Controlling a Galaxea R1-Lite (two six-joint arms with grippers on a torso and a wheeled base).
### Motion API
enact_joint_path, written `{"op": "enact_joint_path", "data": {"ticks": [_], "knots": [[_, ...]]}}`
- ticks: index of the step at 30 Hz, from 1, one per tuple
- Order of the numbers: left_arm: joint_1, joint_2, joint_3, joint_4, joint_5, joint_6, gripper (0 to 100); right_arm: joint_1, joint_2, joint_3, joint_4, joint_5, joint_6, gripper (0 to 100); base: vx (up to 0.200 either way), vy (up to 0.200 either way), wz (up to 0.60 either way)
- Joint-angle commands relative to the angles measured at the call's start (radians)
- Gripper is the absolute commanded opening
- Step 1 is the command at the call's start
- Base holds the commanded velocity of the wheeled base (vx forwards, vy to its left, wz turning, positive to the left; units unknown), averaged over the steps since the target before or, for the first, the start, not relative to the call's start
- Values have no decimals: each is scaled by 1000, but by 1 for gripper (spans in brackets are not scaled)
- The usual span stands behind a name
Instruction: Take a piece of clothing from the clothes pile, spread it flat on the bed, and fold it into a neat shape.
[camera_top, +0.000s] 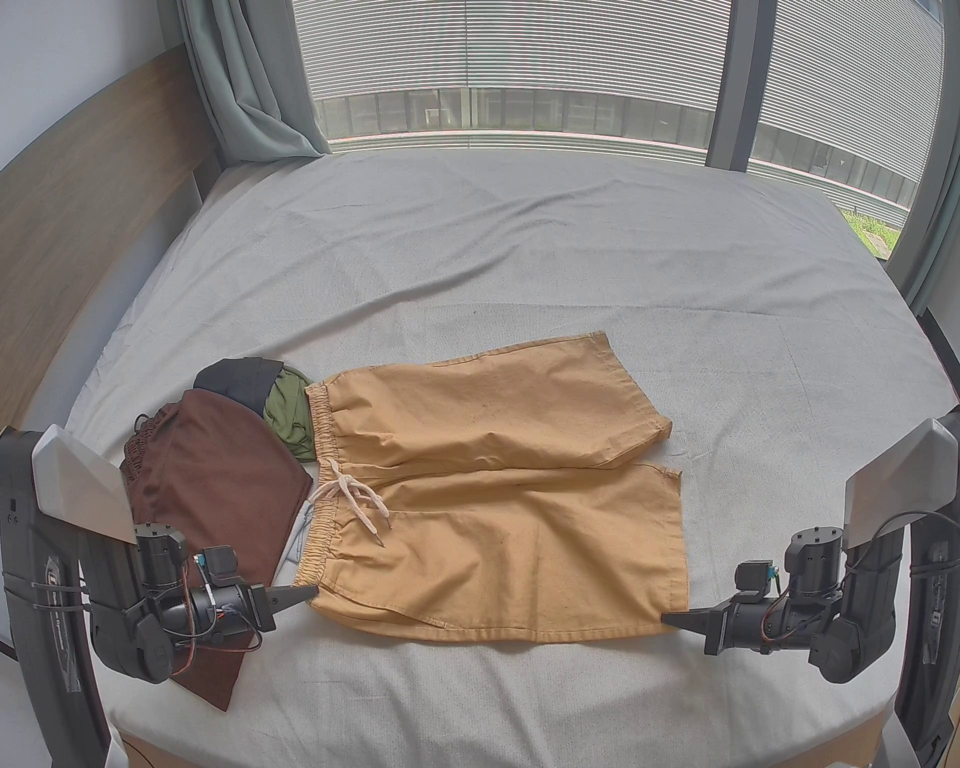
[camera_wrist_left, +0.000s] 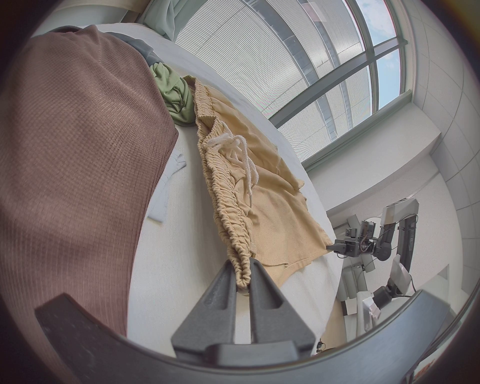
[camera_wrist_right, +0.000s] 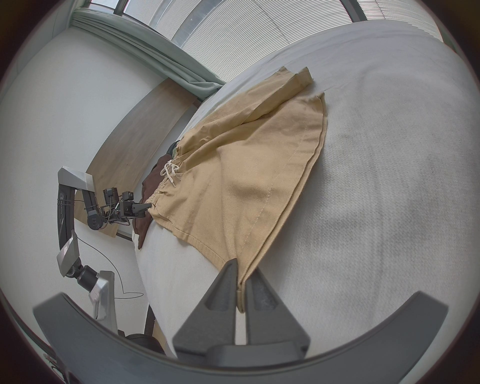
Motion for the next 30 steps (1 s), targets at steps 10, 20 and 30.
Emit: {"op": "enact_joint_path", "data": {"ticks": [10,20,30], "knots": [[33,-37,55,1,-13,44,0,-18,-26,50,0,1,-46,0,0,0,0],[34,-38,81,1,-16,79,0,-20,-37,80,0,2,-77,0,0,0,0],[66,-72,158,1,-134,167,0,-18,-37,121,0,5,-128,0,0,0,0]]}}
